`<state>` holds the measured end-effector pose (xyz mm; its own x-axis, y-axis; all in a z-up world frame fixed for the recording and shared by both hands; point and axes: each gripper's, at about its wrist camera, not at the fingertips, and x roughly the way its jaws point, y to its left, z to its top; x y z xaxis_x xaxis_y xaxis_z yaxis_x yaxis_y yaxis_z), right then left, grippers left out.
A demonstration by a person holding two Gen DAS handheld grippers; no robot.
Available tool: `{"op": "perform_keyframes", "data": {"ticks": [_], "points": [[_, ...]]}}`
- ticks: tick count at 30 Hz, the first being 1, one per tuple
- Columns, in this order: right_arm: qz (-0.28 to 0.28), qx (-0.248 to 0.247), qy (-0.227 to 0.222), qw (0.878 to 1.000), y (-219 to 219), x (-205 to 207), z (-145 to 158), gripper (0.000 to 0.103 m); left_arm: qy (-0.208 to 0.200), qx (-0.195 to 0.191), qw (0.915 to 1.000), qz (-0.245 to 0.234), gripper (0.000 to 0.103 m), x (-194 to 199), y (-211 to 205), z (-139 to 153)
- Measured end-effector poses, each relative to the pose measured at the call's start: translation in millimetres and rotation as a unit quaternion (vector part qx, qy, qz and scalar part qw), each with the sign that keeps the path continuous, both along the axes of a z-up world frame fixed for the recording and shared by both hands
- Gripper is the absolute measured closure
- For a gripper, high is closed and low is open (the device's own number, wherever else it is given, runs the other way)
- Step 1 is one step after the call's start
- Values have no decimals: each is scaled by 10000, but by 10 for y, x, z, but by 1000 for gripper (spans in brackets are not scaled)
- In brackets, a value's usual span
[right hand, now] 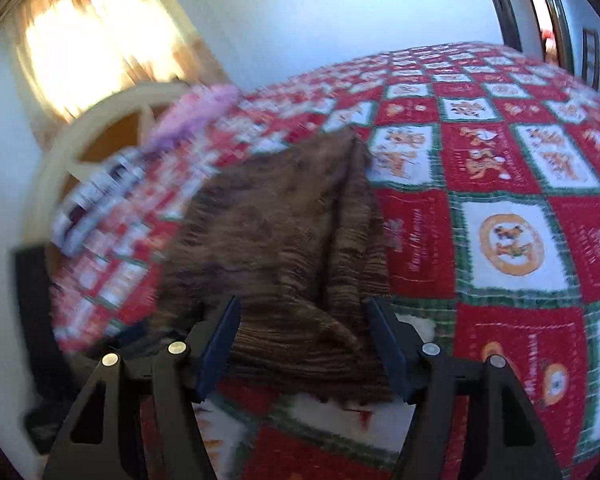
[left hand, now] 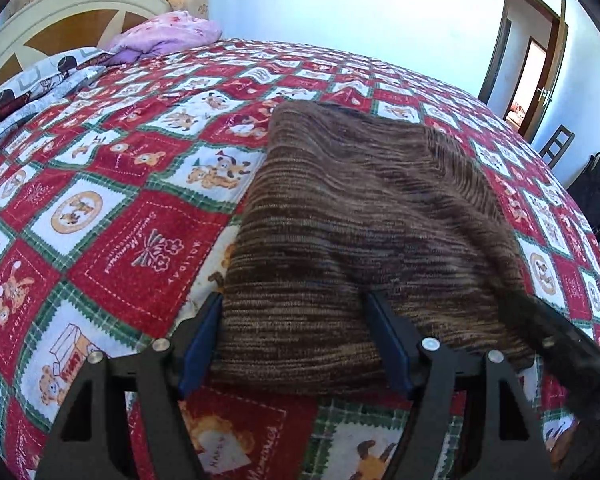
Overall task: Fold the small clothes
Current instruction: 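Lower the folded sweater onto the quilt and open both grippers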
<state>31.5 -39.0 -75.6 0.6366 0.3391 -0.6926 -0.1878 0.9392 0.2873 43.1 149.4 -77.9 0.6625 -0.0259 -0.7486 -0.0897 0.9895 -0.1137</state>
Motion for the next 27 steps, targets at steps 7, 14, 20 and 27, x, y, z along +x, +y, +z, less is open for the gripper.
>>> {"op": "perform_keyframes", "data": {"ticks": [7, 14, 20, 27], "points": [[51, -365, 166, 9992, 16, 8, -48, 95, 5, 2, 9999, -155, 51, -32, -48, 53], [83, 1339, 802, 9877, -297, -48, -2, 95, 220, 220, 9994, -167, 78, -122, 39, 204], [-67, 1103, 805, 9906, -308, -137, -207, 95, 87, 774, 9968, -184, 73, -186, -67, 110], [-177, 552, 570, 9967, -322, -348, -24, 91, -62, 1043, 9945, 52, 46, -280, -24, 216]]}}
